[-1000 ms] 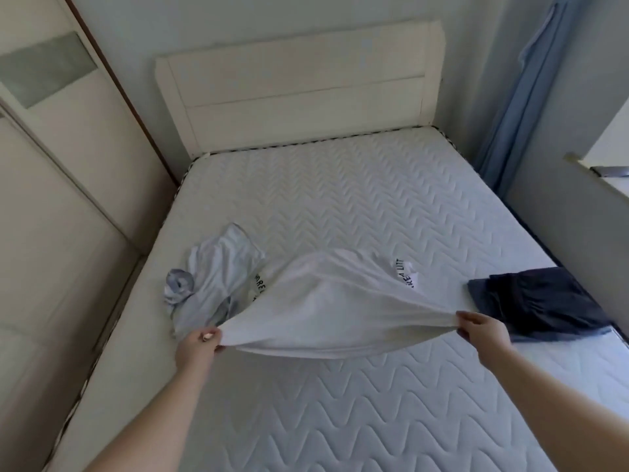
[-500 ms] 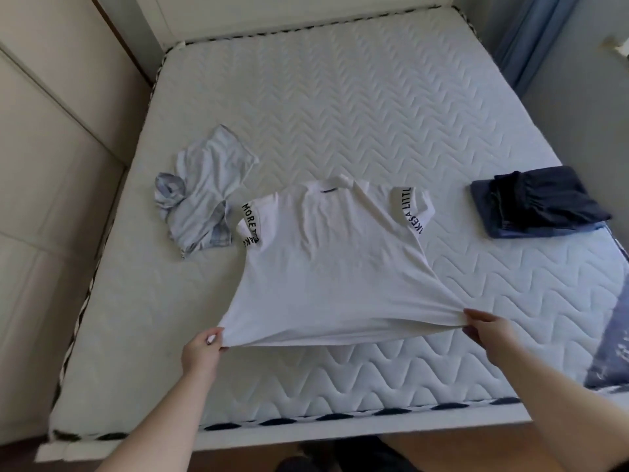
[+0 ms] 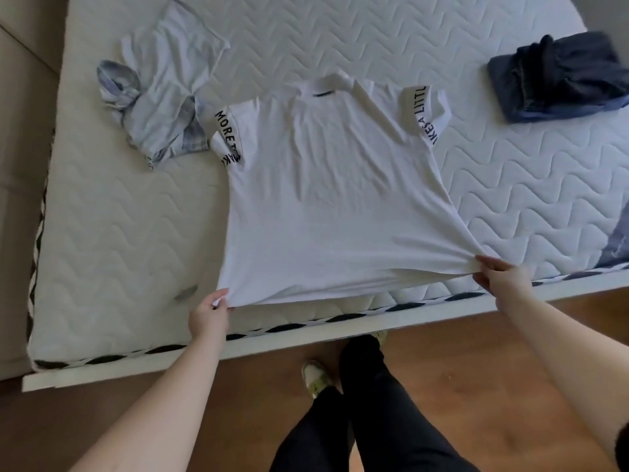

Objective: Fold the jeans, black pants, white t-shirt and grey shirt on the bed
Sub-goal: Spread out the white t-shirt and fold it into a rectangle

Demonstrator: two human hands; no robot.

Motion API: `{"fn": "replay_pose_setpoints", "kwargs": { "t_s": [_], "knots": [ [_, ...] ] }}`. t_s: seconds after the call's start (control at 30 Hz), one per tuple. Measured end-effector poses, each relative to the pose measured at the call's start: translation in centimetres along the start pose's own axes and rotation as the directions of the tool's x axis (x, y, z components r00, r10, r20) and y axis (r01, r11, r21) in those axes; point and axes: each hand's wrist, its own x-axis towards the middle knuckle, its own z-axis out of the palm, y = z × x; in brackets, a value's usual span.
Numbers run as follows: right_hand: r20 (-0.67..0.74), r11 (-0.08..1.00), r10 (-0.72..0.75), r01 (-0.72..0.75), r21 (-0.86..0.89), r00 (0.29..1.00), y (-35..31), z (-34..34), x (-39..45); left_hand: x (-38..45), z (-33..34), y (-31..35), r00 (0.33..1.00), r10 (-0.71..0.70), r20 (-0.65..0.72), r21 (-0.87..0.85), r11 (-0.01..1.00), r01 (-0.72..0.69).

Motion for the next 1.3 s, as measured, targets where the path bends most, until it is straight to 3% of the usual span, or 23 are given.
{"fn": "replay_pose_setpoints", "kwargs": {
  "t_s": [0.33, 0.4, 0.47, 0.53, 0.63, 0.67, 0.73, 0.83, 0.93, 1.07, 1.17, 1.3],
  "knots": [
    [0.000, 0.995, -0.047, 0.047, -0.092, 0.999, 6.3, -0.6, 5.1, 3.6, 1.7, -7.9, 1.000, 0.014, 0.025, 0.005, 1.000, -0.014],
    [0.017, 0.973, -0.082, 0.083, -0.216, 0.997, 7.9, -0.6, 6.5, 4.3, 2.2, -9.2, 0.999, 0.032, 0.016, 0.061, 0.998, -0.033],
    [0.026, 0.848, -0.150, 0.142, -0.511, 0.988, 9.5, -0.5, 7.2, 4.4, 2.8, -9.9, 0.995, 0.100, 0.010, 0.207, 0.973, -0.100],
    [0.018, 0.678, -0.221, 0.167, -0.716, 0.975, 10.6, 0.0, 6.8, 3.8, 3.7, -9.9, 0.970, 0.243, -0.002, 0.444, 0.869, -0.217],
    [-0.062, 0.577, -0.397, 0.196, -0.792, 0.916, 11.8, 1.8, 4.2, 1.2, 5.6, -9.5, 0.902, 0.427, -0.060, 0.644, 0.708, -0.292],
    [-0.032, 0.554, -0.458, 0.257, -0.791, 0.888, 12.3, 2.7, 3.0, 0.2, 6.3, -9.3, 0.869, 0.494, -0.016, 0.684, 0.639, -0.351],
    [0.153, 0.454, -0.507, 0.414, -0.789, 0.848, 13.4, 5.2, 0.3, -1.7, 8.0, -9.2, 0.794, 0.563, 0.229, 0.722, 0.448, -0.527],
    [0.529, 0.212, -0.392, 0.633, -0.745, 0.753, 15.0, 9.5, -3.3, -3.6, 10.9, -9.5, 0.640, 0.474, 0.605, 0.663, 0.145, -0.734],
    [0.753, 0.032, -0.245, 0.781, -0.623, 0.611, 16.7, 12.8, -5.1, -4.6, 13.6, -10.2, 0.531, 0.384, 0.755, 0.585, -0.027, -0.811],
    [0.800, -0.108, -0.152, 0.794, -0.598, 0.581, 17.9, 13.0, -5.1, -4.8, 14.6, -11.1, 0.512, 0.330, 0.793, 0.571, -0.111, -0.814],
    [0.785, -0.176, -0.101, 0.766, -0.618, 0.611, 17.7, 11.8, -4.5, -4.6, 13.4, -11.4, 0.505, 0.300, 0.809, 0.562, -0.143, -0.815],
    [0.750, -0.225, -0.039, 0.726, -0.651, 0.660, 16.6, 11.4, -4.7, -5.0, 11.3, -11.0, 0.552, 0.238, 0.799, 0.588, -0.118, -0.800]
  ]
}}
